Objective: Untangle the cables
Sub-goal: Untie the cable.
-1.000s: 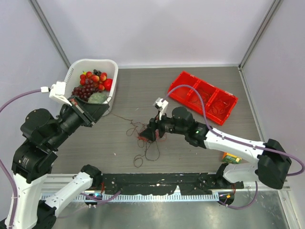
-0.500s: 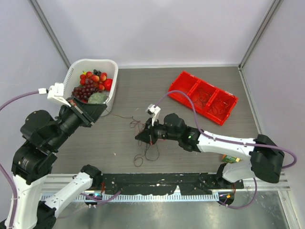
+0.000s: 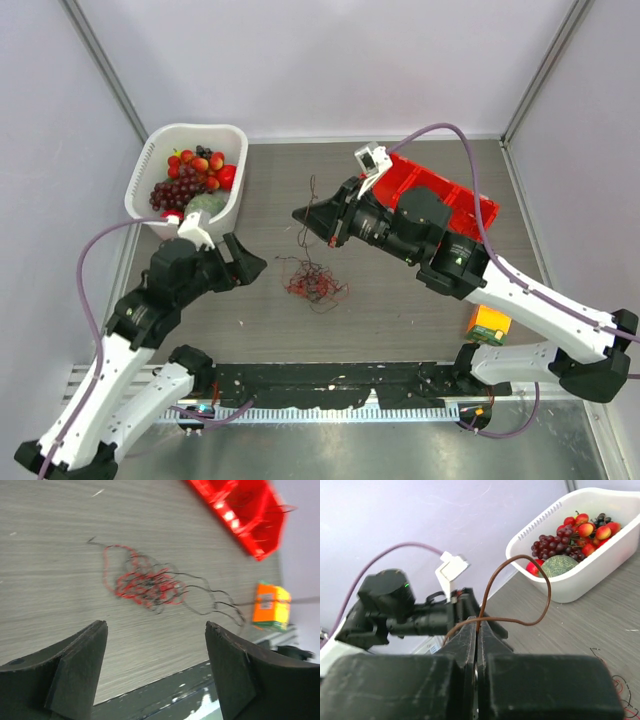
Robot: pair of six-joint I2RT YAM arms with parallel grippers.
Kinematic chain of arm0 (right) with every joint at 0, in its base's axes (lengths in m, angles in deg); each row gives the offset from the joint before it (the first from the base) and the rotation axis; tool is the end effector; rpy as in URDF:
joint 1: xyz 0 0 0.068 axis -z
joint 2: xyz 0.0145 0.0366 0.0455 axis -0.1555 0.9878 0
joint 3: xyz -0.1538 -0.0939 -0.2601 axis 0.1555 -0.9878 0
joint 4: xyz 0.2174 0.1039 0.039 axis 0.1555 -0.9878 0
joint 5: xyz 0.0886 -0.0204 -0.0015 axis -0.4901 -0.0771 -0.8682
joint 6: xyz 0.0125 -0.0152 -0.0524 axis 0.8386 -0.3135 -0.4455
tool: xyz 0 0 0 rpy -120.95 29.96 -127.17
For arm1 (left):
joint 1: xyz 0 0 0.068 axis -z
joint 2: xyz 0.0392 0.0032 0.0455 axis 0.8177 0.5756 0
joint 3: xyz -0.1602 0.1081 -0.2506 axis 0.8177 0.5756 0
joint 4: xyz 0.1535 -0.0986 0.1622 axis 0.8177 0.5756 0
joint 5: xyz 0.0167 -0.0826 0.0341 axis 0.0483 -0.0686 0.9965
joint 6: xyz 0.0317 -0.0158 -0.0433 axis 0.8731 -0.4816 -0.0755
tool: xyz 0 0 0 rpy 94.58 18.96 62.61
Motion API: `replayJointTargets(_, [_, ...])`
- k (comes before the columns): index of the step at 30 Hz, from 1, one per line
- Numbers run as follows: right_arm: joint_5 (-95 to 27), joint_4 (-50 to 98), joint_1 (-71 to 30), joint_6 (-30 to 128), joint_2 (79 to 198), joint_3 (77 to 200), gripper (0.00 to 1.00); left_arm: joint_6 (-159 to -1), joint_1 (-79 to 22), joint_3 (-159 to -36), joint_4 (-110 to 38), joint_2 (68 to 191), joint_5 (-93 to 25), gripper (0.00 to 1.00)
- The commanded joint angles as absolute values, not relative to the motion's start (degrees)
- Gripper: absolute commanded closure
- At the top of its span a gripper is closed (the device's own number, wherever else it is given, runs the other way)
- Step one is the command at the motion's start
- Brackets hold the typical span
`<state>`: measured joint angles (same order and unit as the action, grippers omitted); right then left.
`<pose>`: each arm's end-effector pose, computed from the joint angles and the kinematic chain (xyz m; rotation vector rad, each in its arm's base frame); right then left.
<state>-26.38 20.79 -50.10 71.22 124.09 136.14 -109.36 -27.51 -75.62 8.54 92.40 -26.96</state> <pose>0.1171 0.1957 0.4896 -0.4281 1.5925 1.2151 0.0734 -0.0388 0.3544 -0.2380 2.1695 -0.7180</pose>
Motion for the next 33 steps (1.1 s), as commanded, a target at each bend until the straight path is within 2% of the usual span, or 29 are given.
replayJointTargets(1, [-22.7, 15.6, -49.8, 73.4, 126.4, 143.6, 0.99, -112.3, -27.7, -71.6, -8.2, 85.4, -37.2, 0.15])
replayJointTargets(3, [-23.2, 14.7, -49.8, 73.4, 127.4, 146.4, 0.99, -112.8, -27.7, -68.8, -13.6, 84.7, -41.7, 0.10])
replayJointTargets(6, [-24.7, 14.7, -49.7, 73.7, 128.6, 149.1, 0.99, -114.1, -27.7, -63.4, -26.2, 85.8, -48.3, 0.07])
replayJointTargets(13, [-25.2, 15.2, -49.7, 74.4, 130.1, 153.9, 0.99, -115.6, -25.3, -58.8, -52.5, 96.8, -55.3, 0.08])
replayJointTargets(16, [-27.2, 15.7, -49.7, 75.2, 130.5, 155.4, 0.99, -114.1, -21.0, -60.8, -53.2, 102.7, -52.8, 0.11])
replayJointTargets(18, [-27.7, 16.3, -49.7, 75.5, 130.9, 157.1, 0.99, -112.3, -18.0, -62.2, -51.8, 107.3, -48.6, 0.15])
replayJointTargets(20, [-28.2, 16.4, -49.7, 75.4, 131.6, 159.6, 0.99, -113.2, -17.7, -63.0, -50.0, 113.3, -45.0, 0.28])
replayJointTargets(22, [-27.9, 14.7, -49.7, 74.2, 132.7, 163.9, 0.99, -114.7, -17.8, -63.2, -47.2, 118.4, -40.9, 0.38])
replayJointTargets(24, [-26.3, 10.6, -49.7, 71.2, 133.6, 170.3, 0.99, -115.6, -17.9, -63.0, -45.6, 121.7, -40.3, 0.39])
replayJointTargets(26, [-21.7, 6.6, -49.7, 67.6, 133.7, 175.4, 0.99, -116.9, -17.9, -60.9, -46.9, 122.6, -40.8, 0.37])
replayJointTargets(29, [-14.4, 1.6, -49.7, 61.3, 132.4, 179.0, 0.99, -118.4, -17.8, -56.7, -48.7, 119.9, -41.7, 0.26])
replayJointTargets(33, [-4.9, -0.6, -49.7, 55.8, 129.1, 175.2, 0.99, -118.2, -17.9, -54.5, -44.6, 112.0, -42.3, 0.18])
